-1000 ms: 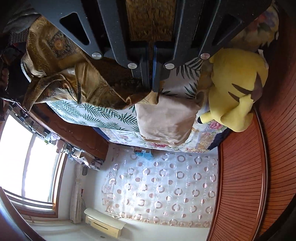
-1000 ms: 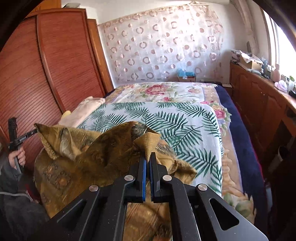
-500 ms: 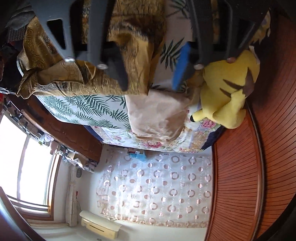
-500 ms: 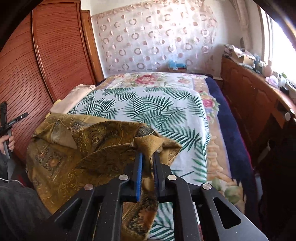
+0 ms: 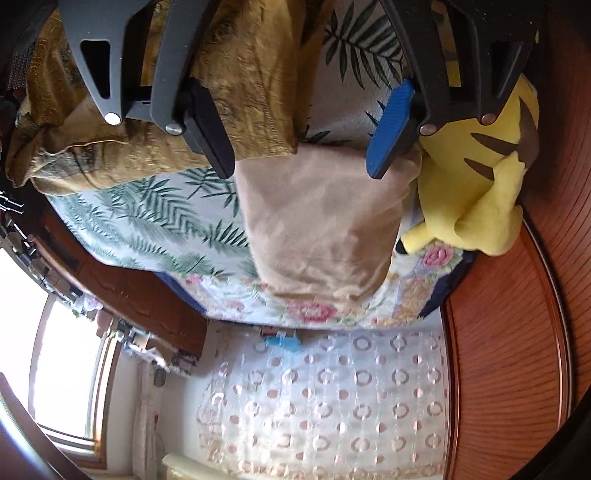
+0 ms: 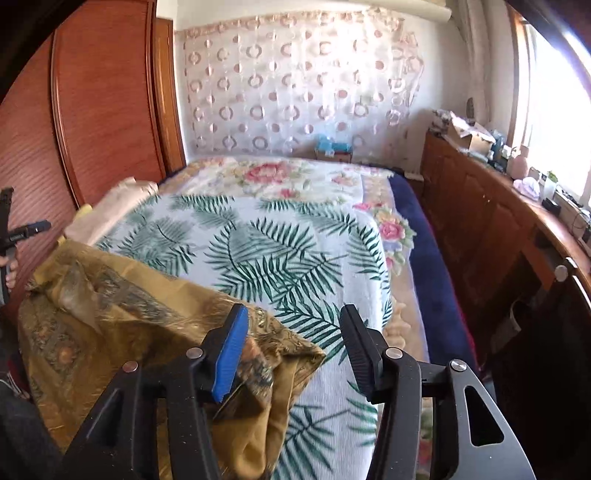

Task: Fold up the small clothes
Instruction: 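Lift the gold garment off the bed with both tools, holding it up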

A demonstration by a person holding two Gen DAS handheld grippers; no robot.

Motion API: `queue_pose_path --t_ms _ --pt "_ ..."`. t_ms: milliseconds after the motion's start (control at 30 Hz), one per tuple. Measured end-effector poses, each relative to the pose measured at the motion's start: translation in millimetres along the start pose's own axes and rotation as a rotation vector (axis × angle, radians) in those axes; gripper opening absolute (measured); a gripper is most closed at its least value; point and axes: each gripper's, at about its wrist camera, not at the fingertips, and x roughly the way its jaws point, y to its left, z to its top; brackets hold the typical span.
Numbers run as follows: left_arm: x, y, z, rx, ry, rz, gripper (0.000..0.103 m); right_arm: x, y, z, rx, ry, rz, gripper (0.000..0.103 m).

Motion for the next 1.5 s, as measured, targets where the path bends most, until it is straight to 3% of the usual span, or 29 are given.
queue_pose_path --t_ms 133,300,533,767,833,900,967,1033,1067,1100,1167,1233,1367,1500 --pt "17.6 1.1 -5.1 0.007 0.061 0.014 0.074 34.5 0.6 0.0 0.011 0.08 0.031 0.054" --pt "31.0 0.0 -19.0 0.007 0.125 0.007 0.074 50.6 1.3 -7.9 0.03 0.109 0.047 0.055" --pt "39.8 -1.5 -26.2 0.009 0.156 -0.001 0.075 61.5 -2.7 -14.8 0.041 0.16 0.039 0.059" --pt "42.8 -2.3 -24.4 0.005 0.156 -0.002 0.074 64.9 -6.3 -16.7 0.041 0.152 0.06 0.059" --pt "44.3 -3.7 -24.3 0.009 0.159 -0.005 0.074 68.3 -7.7 -17.8 0.047 0.161 0.071 0.054" --pt "44.5 -5.8 -24.1 0.015 0.159 -0.016 0.07 68.9 -7.5 -18.1 0.046 0.164 0.082 0.048" --pt "45.2 -10.2 -25.0 0.036 0.162 -0.042 0.055 68.8 -6.1 -18.6 0.041 0.163 0.096 0.041" --pt "48.0 -13.9 -26.4 0.053 0.175 -0.059 0.044 67.3 -2.3 -19.8 0.033 0.163 0.134 0.022" --pt "49.0 -14.5 -27.0 0.052 0.182 -0.076 0.035 66.9 -1.4 -20.9 0.03 0.162 0.146 0.019" --pt "48.5 -16.1 -27.6 0.055 0.181 -0.083 0.032 66.2 -0.3 -21.7 0.025 0.16 0.147 0.016" --pt "45.7 -20.0 -27.1 0.069 0.178 -0.09 0.014 63.8 -0.2 -23.5 0.018 0.153 0.146 0.014" --pt "38.5 -23.2 -25.4 0.074 0.161 -0.096 0.006 59.3 -0.8 -24.3 0.02 0.136 0.144 0.011" --pt "6.1 -28.4 -14.7 0.058 0.069 -0.14 0.005 30.5 2.7 -21.3 0.025 0.04 0.134 0.009" --pt "-38.9 -31.0 11.6 0.043 -0.051 -0.219 0.004 -31.5 10.3 -5.0 0.021 -0.155 0.146 0.009"
